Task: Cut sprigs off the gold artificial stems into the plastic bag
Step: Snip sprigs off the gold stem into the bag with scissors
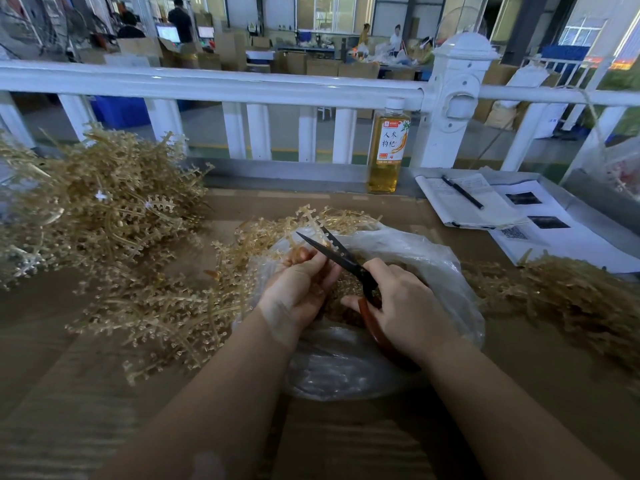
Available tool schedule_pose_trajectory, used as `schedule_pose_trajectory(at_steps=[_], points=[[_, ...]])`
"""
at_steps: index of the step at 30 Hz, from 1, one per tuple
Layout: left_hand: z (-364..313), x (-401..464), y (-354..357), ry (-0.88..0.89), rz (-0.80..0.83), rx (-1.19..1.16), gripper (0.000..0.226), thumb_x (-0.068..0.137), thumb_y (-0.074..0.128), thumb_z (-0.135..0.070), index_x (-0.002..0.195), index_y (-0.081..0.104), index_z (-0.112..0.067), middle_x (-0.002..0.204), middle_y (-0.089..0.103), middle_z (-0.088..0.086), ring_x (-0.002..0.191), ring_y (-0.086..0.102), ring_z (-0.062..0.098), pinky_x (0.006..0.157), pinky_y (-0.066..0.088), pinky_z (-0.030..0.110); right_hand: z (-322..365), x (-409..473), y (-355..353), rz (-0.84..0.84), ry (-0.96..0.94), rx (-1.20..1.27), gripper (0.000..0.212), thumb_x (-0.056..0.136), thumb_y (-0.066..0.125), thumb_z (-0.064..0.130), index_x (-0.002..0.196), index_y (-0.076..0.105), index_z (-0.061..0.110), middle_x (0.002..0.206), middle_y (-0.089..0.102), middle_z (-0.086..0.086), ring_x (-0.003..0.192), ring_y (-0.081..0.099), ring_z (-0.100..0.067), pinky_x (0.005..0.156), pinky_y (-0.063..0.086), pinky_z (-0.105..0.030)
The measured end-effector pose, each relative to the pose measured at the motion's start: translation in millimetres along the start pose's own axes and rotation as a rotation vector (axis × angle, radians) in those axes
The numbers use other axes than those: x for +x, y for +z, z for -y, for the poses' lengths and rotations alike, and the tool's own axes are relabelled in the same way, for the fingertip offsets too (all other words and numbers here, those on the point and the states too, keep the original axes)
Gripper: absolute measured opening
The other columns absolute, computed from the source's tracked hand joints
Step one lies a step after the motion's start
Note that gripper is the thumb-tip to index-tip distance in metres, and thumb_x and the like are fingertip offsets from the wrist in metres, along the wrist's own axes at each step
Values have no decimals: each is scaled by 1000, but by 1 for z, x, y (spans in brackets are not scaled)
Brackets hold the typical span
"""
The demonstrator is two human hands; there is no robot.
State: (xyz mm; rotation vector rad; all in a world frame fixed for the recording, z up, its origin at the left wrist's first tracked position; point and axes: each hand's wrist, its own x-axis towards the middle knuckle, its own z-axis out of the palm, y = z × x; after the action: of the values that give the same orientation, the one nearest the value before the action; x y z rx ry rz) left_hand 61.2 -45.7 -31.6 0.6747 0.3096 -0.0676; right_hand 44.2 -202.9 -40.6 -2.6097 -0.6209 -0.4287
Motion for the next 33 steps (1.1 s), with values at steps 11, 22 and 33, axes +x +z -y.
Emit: schedule_pose_trajectory(at_steps=[11,22,33], points=[[-1,0,2,-26,2,-14,31,89,51,7,66,41,-11,88,62,9,81,63,18,60,57,27,1,0,1,-18,-23,-60,45,88,52,56,115,52,19,94,63,-4,88,59,-22,72,41,-29],[-4,-3,1,-54,48,-4,19,91,52,0,75,51,-11,68,69,5,60,68,12,63,57,25,0,-1,0,-26,-29,-43,47,89,53,56,115,53,17,91,63,-5,85,60,-25,74,46,-34],[-1,1,2,-42,-21,10,30,87,56,4,65,45,-12,78,67,8,63,69,14,55,57,23,7,2,-2,-35,-5,-11,40,90,50,58,108,49,22,87,54,3,85,52,-17,73,39,-28]])
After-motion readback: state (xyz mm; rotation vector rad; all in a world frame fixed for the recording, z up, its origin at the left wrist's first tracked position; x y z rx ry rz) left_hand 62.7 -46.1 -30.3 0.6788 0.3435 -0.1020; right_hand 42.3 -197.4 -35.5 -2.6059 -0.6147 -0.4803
